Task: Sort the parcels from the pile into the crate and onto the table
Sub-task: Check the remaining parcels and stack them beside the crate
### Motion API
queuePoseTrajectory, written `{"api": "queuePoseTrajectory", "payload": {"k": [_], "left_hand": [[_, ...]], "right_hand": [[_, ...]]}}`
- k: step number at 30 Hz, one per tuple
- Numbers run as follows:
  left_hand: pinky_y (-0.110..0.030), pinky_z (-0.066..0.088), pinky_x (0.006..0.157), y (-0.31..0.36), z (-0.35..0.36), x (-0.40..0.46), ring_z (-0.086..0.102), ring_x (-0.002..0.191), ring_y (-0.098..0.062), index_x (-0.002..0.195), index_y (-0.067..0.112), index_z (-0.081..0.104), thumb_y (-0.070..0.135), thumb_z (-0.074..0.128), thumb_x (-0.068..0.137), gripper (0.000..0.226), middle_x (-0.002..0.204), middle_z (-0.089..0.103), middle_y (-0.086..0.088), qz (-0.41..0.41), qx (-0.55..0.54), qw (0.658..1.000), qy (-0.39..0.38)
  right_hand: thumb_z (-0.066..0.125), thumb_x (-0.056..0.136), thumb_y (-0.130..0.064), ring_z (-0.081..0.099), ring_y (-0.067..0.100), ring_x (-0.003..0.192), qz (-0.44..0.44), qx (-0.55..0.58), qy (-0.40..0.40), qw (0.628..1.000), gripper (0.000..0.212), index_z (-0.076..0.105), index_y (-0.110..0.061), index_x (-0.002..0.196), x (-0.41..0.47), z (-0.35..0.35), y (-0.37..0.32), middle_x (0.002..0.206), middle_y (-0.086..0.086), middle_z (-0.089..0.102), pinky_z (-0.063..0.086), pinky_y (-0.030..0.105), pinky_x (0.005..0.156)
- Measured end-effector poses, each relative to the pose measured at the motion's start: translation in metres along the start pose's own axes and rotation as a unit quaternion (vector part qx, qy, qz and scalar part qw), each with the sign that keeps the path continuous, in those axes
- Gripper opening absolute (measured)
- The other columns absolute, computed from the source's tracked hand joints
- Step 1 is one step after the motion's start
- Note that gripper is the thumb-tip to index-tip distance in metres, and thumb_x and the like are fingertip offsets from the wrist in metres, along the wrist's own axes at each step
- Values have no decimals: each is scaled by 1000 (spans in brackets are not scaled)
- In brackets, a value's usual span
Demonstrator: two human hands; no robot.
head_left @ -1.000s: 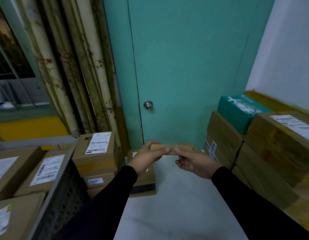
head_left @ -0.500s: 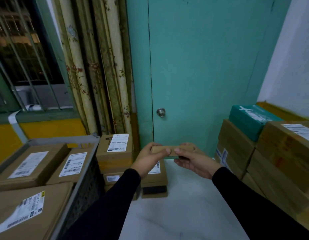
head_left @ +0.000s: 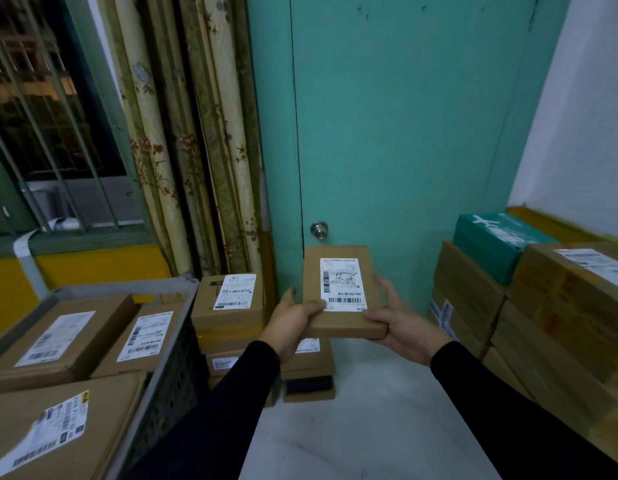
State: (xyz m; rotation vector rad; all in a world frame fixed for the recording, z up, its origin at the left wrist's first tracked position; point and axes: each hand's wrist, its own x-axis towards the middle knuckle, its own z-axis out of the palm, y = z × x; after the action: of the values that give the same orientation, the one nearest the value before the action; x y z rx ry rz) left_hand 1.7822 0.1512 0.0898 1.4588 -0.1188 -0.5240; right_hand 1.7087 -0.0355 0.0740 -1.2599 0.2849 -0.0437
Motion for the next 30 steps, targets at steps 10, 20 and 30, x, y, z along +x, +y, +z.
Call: {"api": "queuePoseTrajectory", "payload": {"k": [10, 20, 30], "left_hand": [[-48, 55, 100, -7, 4, 1, 67, 113, -23, 138, 29, 39, 19, 82, 84, 70, 123, 68, 2, 18, 76, 994, -79], [-50, 55, 100, -9, -1, -1, 67, 114, -23, 146, 25, 38, 17, 79, 86, 73, 125, 67, 0, 33, 95, 992, -73], [-42, 55, 100, -10, -9, -2, 69, 110, -19, 139, 22, 38, 20, 78, 88, 64, 124, 67, 0, 25, 107, 992, -68]], "right_hand": [[76, 85, -1, 68, 24, 114, -46, -58, 29, 997, 79, 33, -18, 148, 5, 3, 2, 129, 6, 68, 58, 33, 88], [76, 85, -1, 69, 22, 110, -63, -60, 47, 995, 71, 39, -16, 143, 12, 6, 16, 125, 4, 69, 58, 33, 88], [73, 89, -4, 71, 20, 106, -57, -69, 28, 996, 66, 38, -21, 143, 11, 9, 16, 124, 1, 70, 59, 31, 83]]}}
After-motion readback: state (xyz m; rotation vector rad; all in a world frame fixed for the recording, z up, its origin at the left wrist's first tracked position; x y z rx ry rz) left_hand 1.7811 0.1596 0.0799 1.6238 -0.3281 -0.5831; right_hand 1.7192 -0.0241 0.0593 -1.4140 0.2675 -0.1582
